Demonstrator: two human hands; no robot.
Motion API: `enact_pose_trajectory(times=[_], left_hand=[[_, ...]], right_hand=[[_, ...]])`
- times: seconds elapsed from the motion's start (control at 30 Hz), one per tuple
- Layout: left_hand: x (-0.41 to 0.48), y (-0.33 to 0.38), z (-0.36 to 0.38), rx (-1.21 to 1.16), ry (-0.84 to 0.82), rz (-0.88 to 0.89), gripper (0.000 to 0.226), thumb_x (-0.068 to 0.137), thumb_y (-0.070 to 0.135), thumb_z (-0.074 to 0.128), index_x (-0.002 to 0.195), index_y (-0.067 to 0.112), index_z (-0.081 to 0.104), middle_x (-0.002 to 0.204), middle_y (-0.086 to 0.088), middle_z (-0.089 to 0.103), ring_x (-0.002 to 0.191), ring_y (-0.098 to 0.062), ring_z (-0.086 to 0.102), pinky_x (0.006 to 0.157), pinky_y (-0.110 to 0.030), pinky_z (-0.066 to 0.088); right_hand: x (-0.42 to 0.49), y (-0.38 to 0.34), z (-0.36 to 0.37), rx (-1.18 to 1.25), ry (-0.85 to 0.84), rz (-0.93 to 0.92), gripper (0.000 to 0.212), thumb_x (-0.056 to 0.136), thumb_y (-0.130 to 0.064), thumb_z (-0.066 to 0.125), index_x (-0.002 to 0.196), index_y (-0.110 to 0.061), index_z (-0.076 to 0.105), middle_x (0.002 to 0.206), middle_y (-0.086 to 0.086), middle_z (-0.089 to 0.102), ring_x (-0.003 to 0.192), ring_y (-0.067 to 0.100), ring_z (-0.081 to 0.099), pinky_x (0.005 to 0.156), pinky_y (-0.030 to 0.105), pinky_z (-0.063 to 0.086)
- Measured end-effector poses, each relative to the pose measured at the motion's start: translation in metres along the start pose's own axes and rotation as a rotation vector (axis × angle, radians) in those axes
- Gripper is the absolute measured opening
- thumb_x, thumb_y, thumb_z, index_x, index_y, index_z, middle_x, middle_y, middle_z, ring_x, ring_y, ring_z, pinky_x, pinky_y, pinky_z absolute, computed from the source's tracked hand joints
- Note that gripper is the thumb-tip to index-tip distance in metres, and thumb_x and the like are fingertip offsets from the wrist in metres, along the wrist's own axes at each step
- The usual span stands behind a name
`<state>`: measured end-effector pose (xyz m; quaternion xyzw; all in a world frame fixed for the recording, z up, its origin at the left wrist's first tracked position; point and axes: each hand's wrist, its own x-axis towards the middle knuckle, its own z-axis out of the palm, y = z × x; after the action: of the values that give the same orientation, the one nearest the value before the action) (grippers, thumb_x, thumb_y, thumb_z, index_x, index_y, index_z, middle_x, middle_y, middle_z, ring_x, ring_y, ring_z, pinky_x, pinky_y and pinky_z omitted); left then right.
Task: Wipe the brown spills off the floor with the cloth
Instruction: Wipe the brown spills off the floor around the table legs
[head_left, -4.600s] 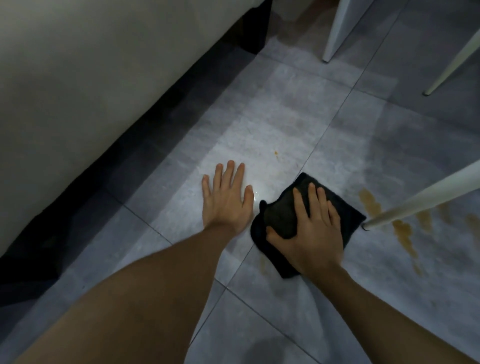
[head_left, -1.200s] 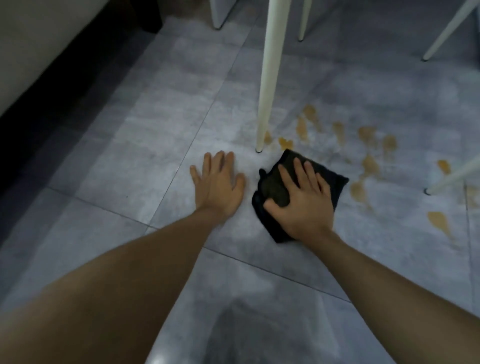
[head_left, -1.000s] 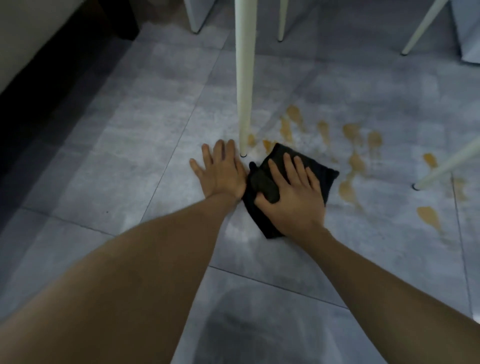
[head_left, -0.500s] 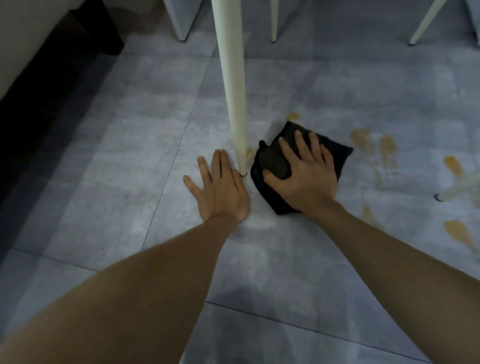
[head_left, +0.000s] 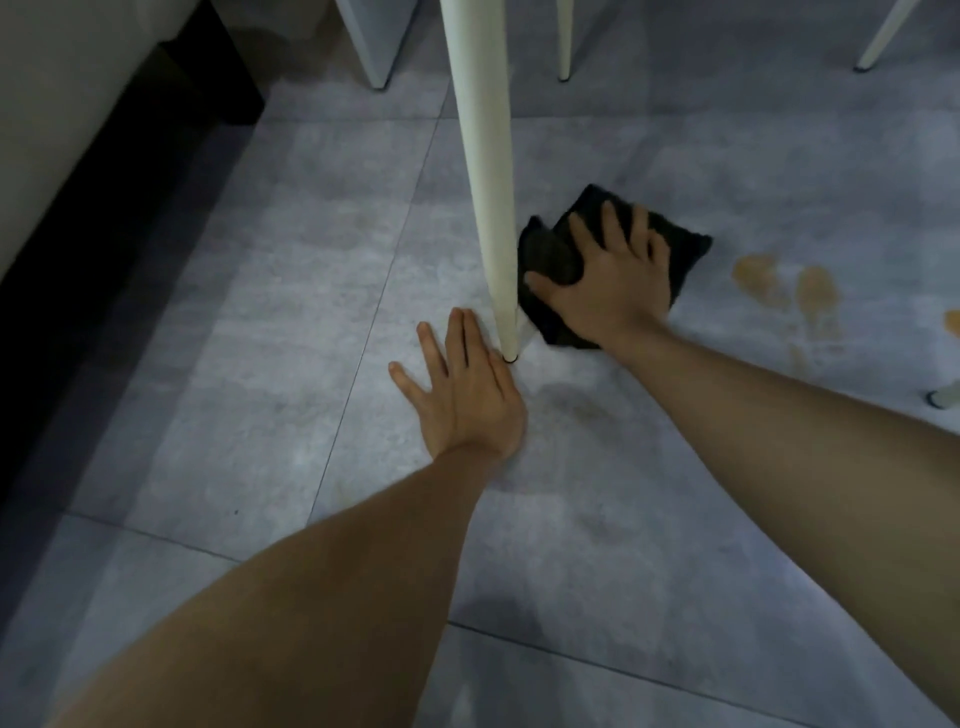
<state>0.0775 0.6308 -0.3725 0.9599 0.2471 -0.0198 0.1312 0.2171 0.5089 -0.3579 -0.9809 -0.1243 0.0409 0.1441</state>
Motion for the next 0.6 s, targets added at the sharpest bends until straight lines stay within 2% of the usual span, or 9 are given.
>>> enact_pose_trajectory(times=[0.07,0.17,0.23,0.33,0.47,0.53,0.6], left_hand=[[0.001,-0.001,0.001,0.006,-0.005,0.001,0.061,0.105,0.038,0.010,0.162,0.022,-0.001,0.170,0.010,-0.003,0.155,-0.024,-0.018,0.117,-0.066,-0.012],[0.001,0.001,-0.001,0.010,-0.024,-0.008,0.061,0.104,0.038,0.010,0.162,0.023,-0.003,0.170,0.011,-0.004,0.155,-0.023,-0.019,0.117,-0.067,-0.012],[0.001,0.002,-0.002,0.020,-0.037,-0.005,0.060,0.105,0.038,0.010,0.162,0.026,-0.003,0.170,0.012,-0.005,0.155,-0.024,-0.019,0.117,-0.067,-0.011],[0.000,0.002,-0.005,0.059,-0.072,0.012,0.059,0.105,0.039,0.010,0.162,0.029,-0.004,0.170,0.010,-0.008,0.154,-0.028,-0.020,0.116,-0.070,-0.009],[0.000,0.003,-0.008,0.078,-0.076,0.032,0.060,0.104,0.039,0.012,0.162,0.029,-0.001,0.170,0.008,-0.007,0.154,-0.030,-0.019,0.115,-0.071,-0.008],[0.000,0.003,-0.009,0.079,-0.081,0.033,0.059,0.105,0.039,0.011,0.162,0.030,-0.002,0.170,0.010,-0.007,0.154,-0.029,-0.019,0.116,-0.070,-0.008],[0.001,0.002,-0.007,0.064,-0.080,0.038,0.057,0.106,0.039,0.009,0.162,0.031,-0.001,0.170,0.011,-0.007,0.155,-0.026,-0.018,0.117,-0.069,-0.008]], right_hand=[[0.013,-0.017,0.004,-0.036,0.003,0.051,0.092,0.089,-0.082,0.032,0.163,-0.028,0.021,0.172,0.011,0.011,0.158,0.037,0.002,0.124,0.053,0.004],[-0.001,-0.026,0.006,-0.049,-0.026,-0.124,0.088,0.090,-0.080,0.025,0.163,-0.030,0.022,0.172,0.010,0.013,0.159,0.033,0.005,0.126,0.050,0.007],[-0.022,-0.012,0.005,-0.003,-0.009,-0.178,0.087,0.090,-0.082,0.027,0.161,-0.032,0.028,0.171,0.008,0.018,0.159,0.030,0.008,0.126,0.048,0.008],[-0.021,0.005,0.001,-0.014,-0.003,-0.084,0.085,0.090,-0.080,0.036,0.159,-0.032,0.031,0.171,0.008,0.019,0.158,0.031,0.008,0.125,0.048,0.009],[0.001,-0.016,0.002,-0.015,0.025,0.016,0.084,0.092,-0.076,0.032,0.162,-0.030,0.027,0.172,0.011,0.016,0.158,0.033,0.007,0.125,0.051,0.007],[-0.019,-0.016,0.006,-0.012,0.024,-0.044,0.081,0.094,-0.074,0.031,0.161,-0.029,0.028,0.171,0.011,0.019,0.158,0.033,0.010,0.126,0.050,0.009],[-0.059,0.005,0.008,0.018,0.105,-0.117,0.076,0.094,-0.071,0.039,0.156,-0.028,0.041,0.166,0.011,0.032,0.155,0.034,0.022,0.124,0.049,0.017]])
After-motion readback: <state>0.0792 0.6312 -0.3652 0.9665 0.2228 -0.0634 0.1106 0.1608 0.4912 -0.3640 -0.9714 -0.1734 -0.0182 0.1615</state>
